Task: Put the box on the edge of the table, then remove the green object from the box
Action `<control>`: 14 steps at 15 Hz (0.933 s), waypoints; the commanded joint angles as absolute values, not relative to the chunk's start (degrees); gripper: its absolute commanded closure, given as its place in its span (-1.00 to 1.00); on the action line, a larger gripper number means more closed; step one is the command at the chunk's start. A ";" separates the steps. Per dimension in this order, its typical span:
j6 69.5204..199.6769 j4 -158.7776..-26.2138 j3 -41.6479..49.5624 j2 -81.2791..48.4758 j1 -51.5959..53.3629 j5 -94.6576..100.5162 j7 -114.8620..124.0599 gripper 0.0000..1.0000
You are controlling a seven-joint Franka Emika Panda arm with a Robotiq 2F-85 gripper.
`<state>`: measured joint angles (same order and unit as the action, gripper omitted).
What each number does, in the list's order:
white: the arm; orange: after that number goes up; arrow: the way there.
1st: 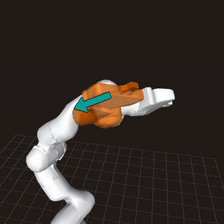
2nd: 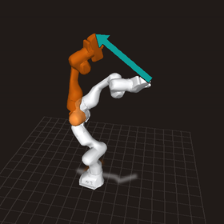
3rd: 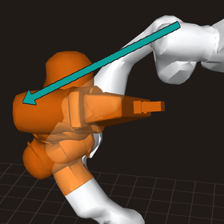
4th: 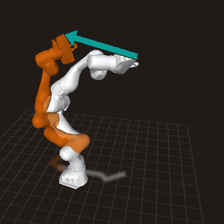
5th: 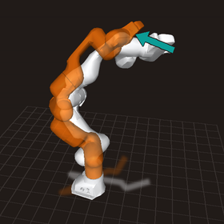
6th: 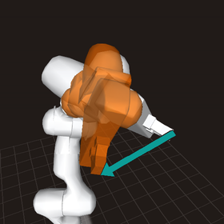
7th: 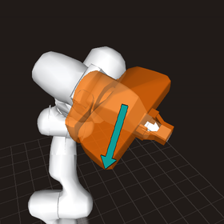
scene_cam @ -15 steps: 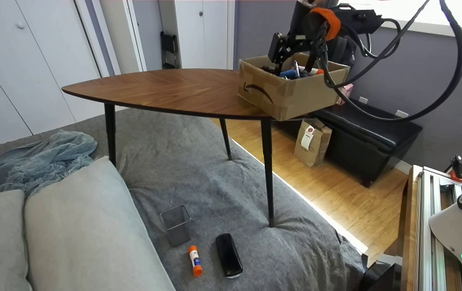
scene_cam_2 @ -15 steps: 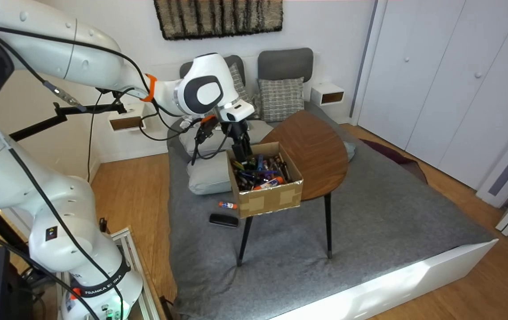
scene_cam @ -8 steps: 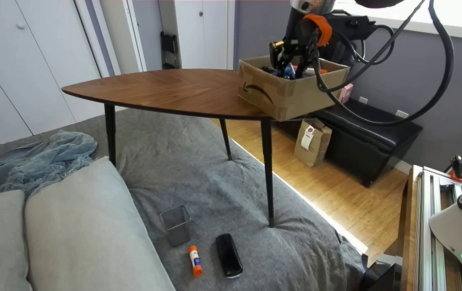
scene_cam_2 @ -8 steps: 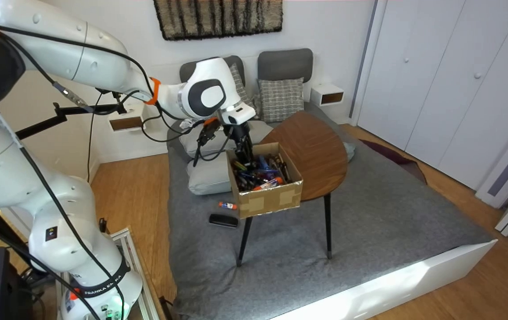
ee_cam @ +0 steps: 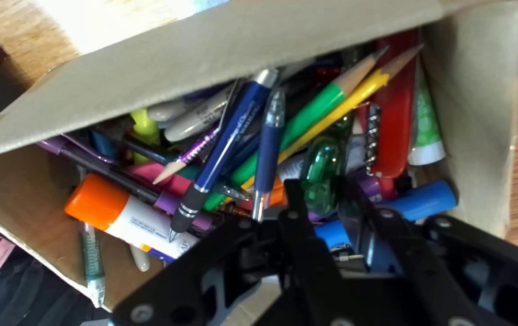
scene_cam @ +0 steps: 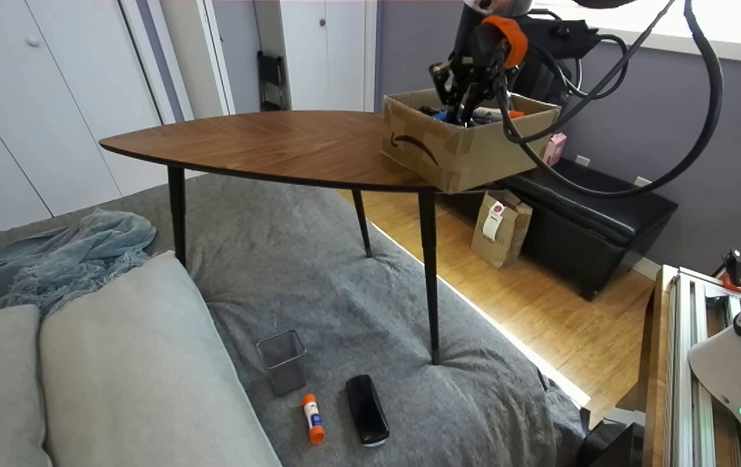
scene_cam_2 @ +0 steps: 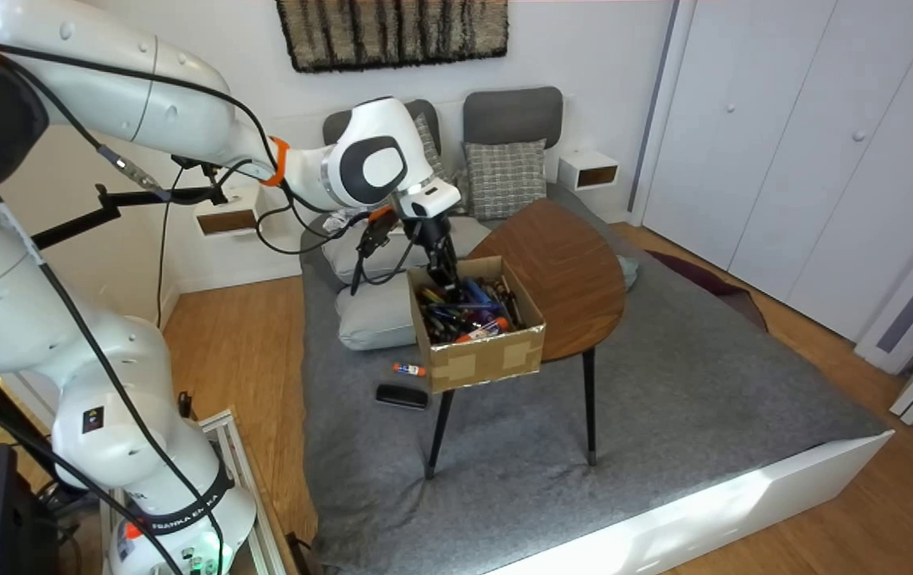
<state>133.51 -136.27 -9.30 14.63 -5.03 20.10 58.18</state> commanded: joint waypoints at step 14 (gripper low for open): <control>120.08 -130.35 -14.06 25.54 -7.10 34.15 66.77 0.87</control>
<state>120.82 -131.39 -12.13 25.25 -5.53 28.70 62.55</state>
